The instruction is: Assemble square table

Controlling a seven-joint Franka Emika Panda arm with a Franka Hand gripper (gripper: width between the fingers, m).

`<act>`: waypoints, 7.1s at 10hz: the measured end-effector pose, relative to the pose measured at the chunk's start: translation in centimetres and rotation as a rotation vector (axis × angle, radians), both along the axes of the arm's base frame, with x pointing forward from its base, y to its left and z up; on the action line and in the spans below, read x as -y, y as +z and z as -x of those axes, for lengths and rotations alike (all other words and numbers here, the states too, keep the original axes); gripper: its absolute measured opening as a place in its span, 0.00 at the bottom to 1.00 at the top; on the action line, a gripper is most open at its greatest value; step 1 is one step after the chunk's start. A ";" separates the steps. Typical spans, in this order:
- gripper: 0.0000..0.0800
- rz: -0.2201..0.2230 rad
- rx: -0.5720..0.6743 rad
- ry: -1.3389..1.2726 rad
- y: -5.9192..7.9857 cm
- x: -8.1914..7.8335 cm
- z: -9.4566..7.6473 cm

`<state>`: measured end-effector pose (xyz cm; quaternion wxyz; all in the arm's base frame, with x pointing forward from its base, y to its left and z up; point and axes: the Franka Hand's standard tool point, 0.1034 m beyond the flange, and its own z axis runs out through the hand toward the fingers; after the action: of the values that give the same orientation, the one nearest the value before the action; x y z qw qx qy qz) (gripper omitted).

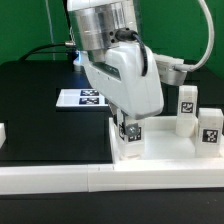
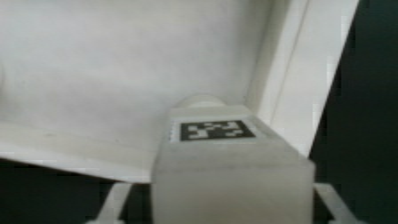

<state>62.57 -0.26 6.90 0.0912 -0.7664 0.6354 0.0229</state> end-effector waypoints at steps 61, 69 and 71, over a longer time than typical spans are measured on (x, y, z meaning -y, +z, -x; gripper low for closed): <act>0.78 0.030 0.048 0.011 -0.5 -1.0 0.2; 0.81 0.207 0.144 1.118 0.0 -1.6 -0.2; 0.68 0.204 0.141 1.087 0.0 -1.5 -0.2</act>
Offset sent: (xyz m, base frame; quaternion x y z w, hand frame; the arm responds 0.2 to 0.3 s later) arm 0.0185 0.0050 0.0050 -0.0016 0.0414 -0.5375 0.8423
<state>62.76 1.22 6.87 0.0340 -0.9885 0.1398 -0.0461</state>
